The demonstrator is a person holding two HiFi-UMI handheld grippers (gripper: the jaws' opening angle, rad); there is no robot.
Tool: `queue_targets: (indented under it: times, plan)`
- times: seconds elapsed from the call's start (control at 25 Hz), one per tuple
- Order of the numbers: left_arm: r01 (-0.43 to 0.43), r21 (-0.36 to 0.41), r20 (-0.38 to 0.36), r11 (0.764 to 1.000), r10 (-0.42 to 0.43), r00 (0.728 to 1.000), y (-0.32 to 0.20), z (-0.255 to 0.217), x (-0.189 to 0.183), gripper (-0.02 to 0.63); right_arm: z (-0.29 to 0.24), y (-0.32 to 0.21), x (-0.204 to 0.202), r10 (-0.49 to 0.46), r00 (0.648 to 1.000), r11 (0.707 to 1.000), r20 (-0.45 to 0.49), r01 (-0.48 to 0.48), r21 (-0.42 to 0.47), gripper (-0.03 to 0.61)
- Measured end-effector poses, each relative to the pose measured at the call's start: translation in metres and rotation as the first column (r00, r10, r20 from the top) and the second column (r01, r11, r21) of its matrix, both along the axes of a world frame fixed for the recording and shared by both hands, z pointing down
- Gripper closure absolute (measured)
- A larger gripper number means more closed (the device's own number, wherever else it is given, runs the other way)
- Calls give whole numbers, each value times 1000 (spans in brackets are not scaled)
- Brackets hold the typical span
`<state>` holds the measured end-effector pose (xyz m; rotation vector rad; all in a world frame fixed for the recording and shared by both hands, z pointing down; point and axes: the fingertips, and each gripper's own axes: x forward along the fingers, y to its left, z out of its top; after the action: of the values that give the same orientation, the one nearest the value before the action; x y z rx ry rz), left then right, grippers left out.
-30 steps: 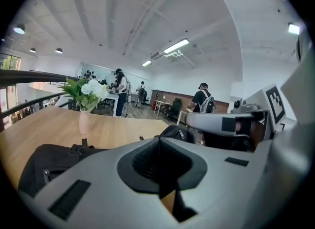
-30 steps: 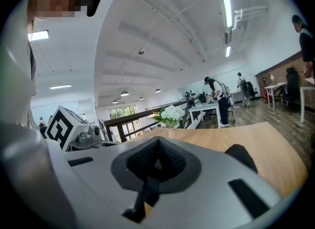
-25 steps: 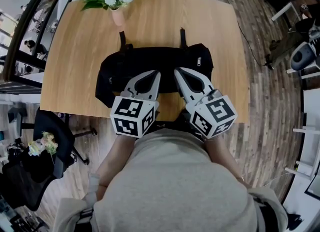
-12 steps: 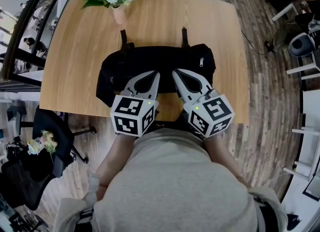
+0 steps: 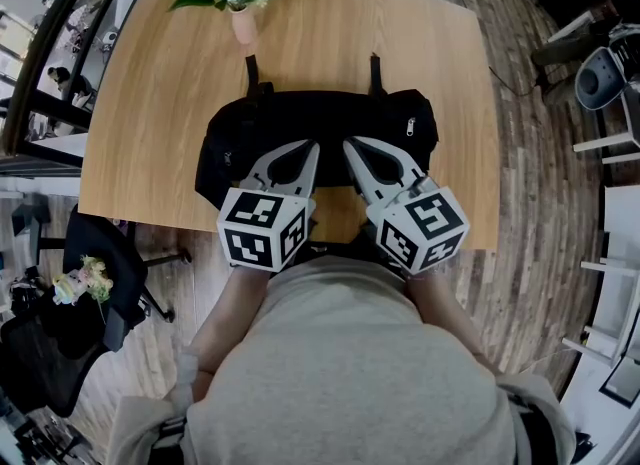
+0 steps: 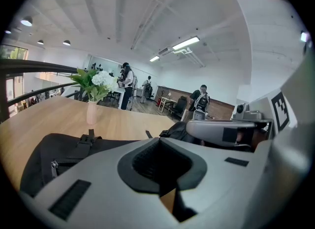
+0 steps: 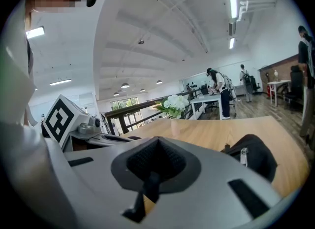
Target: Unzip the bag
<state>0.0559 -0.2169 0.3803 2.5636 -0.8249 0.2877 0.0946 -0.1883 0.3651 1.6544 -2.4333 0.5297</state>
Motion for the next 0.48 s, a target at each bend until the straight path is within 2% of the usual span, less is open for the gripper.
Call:
queue_targets:
  times: [0.48]
  plan:
    - [-19, -11, 9, 1000, 19, 1000, 2, 5, 1, 595, 1, -1, -6, -19, 1000, 1000, 19, 20, -7, 572]
